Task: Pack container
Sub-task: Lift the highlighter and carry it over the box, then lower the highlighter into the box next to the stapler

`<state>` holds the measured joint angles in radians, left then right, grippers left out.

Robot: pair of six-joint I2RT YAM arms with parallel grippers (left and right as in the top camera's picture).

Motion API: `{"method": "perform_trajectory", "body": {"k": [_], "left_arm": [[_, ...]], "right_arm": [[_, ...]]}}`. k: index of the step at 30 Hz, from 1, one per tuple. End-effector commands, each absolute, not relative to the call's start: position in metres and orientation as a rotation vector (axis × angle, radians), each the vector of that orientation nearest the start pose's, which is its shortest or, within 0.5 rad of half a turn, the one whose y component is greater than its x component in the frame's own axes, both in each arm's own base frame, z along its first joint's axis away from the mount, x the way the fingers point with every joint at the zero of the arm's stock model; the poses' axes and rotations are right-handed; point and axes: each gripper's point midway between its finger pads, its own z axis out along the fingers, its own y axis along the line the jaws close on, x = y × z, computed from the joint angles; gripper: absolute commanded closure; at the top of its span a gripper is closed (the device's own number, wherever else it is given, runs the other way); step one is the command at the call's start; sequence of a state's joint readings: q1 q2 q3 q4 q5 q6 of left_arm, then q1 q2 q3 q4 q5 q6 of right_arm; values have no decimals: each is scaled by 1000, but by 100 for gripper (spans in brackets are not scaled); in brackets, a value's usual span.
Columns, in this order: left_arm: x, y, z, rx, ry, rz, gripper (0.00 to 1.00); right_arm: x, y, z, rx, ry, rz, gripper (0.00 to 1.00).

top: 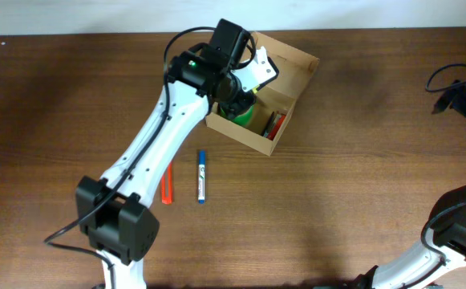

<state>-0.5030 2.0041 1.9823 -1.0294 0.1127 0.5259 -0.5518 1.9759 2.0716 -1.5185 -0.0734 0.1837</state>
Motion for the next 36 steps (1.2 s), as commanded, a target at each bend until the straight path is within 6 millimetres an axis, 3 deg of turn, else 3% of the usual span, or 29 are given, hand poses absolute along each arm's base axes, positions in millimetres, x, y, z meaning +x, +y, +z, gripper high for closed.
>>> {"method": "perform_trajectory", "body": {"k": [1,10,18,28,36], "left_arm": [[433,-266,186,1289,2280,-166,98],[444,-285,178,1269,2245,-207,98],[431,-286,151,1270,2358,-262,99],[444,-291,168,1211,2336,-229,99],[429,-283,132,1198,2514,-241,98]], "right_arm": [[345,-196,191,1081,2801,83,1],[345,-196,191,1081,2801,82,1],[345,-196,191,1081,2800,83,1],[345,-196,191,1081,2801,83,1],[346,-195,191,1086,2798,90,1]]}}
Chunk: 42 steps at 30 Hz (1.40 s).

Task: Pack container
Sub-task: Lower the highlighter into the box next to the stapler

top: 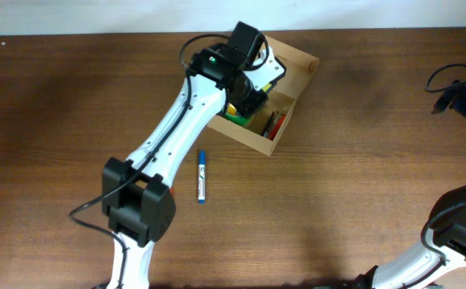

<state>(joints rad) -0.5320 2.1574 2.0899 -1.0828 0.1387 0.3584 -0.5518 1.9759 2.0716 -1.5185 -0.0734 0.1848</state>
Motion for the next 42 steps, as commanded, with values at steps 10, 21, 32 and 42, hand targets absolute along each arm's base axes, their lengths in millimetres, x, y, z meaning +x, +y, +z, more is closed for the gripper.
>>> {"method": "perform_trajectory", "body": {"k": [10,21,32,42], "left_arm": [[430,-285,127,1206,2513,-239,98],[442,-293,123,1289,2425,-221,99],[442,-280,86,1511,2409,-59,98],[434,-274,74,1562,2446,-15,98]], "right_arm": [[346,-195,191,1086,2798,96,1],[347,-193,191,1085,2797,112,1],[346,-193,191,1085,2799,112,1],[346,-193,191,1085,2799,113,1]]}}
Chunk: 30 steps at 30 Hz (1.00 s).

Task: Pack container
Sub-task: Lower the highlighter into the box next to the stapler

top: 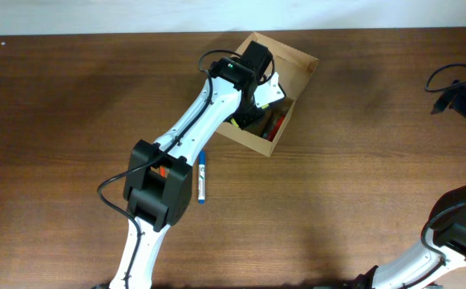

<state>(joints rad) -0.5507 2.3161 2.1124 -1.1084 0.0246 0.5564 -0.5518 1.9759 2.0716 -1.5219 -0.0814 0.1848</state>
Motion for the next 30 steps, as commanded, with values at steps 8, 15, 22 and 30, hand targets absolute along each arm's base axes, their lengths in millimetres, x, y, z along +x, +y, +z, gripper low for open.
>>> {"method": "perform_trajectory", "body": {"k": [8,15,22,30], "left_arm": [[419,-293,72,1621,2421,-47,99],[413,-302,69,1651,2407,-52,99],[414,-302,50,1663,2429,-51,98],[413,-303,32,1661,2465,-63,98]], "right_arm": [[347,-193,191,1084,2796,111,1],[347,-193,191,1084,2796,112,1],[346,-192,189,1086,2801,119,1],[343,-189,169,1106,2831,136,1]]}}
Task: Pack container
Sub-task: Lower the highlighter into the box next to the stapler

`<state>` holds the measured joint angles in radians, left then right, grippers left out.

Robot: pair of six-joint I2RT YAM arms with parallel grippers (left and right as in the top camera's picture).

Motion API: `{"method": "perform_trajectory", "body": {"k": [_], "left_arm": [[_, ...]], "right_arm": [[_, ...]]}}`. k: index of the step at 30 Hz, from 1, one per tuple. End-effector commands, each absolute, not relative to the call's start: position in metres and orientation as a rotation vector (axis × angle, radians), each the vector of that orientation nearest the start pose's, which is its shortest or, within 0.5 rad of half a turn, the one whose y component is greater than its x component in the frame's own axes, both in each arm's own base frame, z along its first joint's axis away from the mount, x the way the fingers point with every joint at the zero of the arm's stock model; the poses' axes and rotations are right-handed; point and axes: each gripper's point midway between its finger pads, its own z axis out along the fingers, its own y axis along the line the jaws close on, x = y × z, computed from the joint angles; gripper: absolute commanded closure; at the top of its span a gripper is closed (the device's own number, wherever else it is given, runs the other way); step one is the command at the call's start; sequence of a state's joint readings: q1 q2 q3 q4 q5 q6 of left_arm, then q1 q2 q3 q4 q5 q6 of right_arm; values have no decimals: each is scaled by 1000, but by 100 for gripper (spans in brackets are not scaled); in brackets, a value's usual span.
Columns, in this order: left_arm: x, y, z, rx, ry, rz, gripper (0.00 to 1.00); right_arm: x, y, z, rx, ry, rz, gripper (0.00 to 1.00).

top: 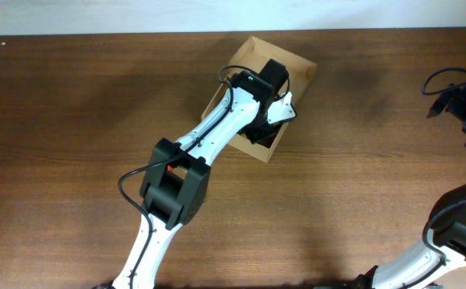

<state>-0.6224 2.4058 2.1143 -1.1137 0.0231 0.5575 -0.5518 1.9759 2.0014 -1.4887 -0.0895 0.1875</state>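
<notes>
The open cardboard box stands at the back middle of the table, turned at an angle. My left arm reaches up from the front edge, and its gripper is low inside the box near the right wall. The wrist hides the jaws, so their state does not show. Most of the box contents are covered by the arm. No loose marker shows on the table; the arm's elbow lies over the spot beside the box. My right arm rests at the far right edge, its dark gripper end half cut off.
Black cables lie at the right edge of the wooden table. A white wall strip runs along the back.
The left gripper has moved further right and deeper into the box. The elbow has shifted right and now covers the blue marker. The red and green items in the box no longer show.
The left gripper stood over the box's left part, with green and red items inside and an orange and a blue marker on the table. The arm then stood further right each time, first covering the orange marker, now the blue one too.
</notes>
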Motion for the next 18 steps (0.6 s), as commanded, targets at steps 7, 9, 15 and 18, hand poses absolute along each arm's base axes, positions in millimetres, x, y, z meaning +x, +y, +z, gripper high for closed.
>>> {"method": "perform_trajectory", "body": {"k": [7,9,15,18], "left_arm": [[413,-303,33,1649,2470,-63,98],[413,-303,33,1645,2473,-63,98],[418,-306,39,1611,2470,-62,48],[428,-307,50,1555,2464,-60,29]], "right_arm": [[345,-189,166,1104,2828,147,1],[345,-189,166,1104,2828,146,1],[345,-189,166,1103,2827,146,1],[346,-189,166,1102,2825,145,1]]}}
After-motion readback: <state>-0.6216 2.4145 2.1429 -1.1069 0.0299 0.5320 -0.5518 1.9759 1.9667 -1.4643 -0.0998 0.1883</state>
